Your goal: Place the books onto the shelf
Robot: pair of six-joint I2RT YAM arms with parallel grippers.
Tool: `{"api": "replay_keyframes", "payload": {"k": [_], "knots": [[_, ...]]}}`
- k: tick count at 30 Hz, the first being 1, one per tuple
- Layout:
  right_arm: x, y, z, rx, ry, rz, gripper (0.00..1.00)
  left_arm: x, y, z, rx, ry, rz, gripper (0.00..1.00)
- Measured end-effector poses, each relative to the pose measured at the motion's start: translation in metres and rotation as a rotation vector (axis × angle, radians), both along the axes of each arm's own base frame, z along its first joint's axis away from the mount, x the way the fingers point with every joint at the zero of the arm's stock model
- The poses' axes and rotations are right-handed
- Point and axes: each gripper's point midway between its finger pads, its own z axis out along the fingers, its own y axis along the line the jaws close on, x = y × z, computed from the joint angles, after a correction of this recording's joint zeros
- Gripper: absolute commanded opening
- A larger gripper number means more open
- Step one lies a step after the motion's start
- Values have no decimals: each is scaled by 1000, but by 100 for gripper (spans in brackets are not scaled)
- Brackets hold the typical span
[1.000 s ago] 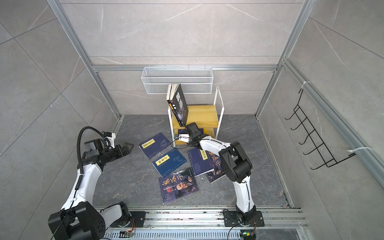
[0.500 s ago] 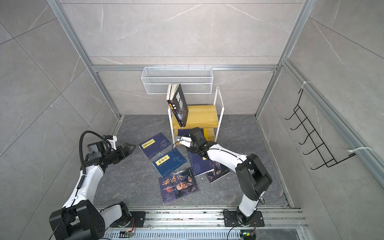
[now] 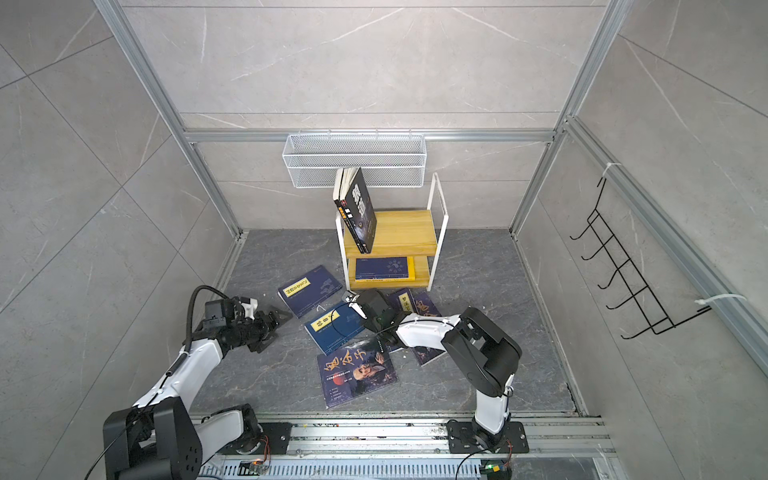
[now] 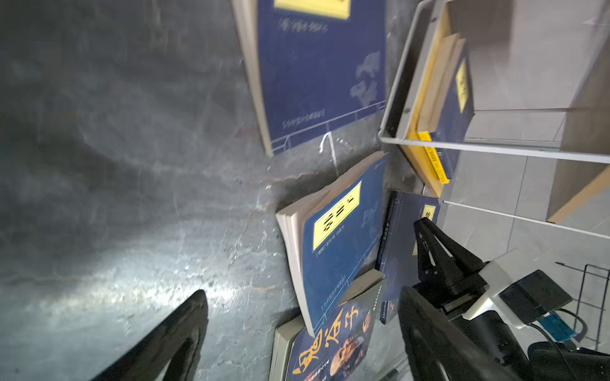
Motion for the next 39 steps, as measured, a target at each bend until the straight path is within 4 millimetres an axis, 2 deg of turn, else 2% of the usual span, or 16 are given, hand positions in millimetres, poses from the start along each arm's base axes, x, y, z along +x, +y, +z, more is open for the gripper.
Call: {"api": "replay_keyframes", "payload": {"k": [3,10,17,25,33,39], "knots": [[3,2,-11,-5,17,-18,0,-6,-11,-14,-31,53,-4,89],[8,8,-30,-35,43,-38,0,1,-36,-21,-71,69,-36,81],[5,5,-47,-87,60,-51,0,0,-55,-36,-100,123,-54,81],[-1,12,-47,-95,63,-40,0,11,-89,-38,-148,125,-141,79],[-1,12,-47,-94,67,-52,0,13,-96,-42,-149,156,-139,58],[-1,13,-47,-94,68,-55,0,9,-96,-41,-149,171,-136,39]]}}
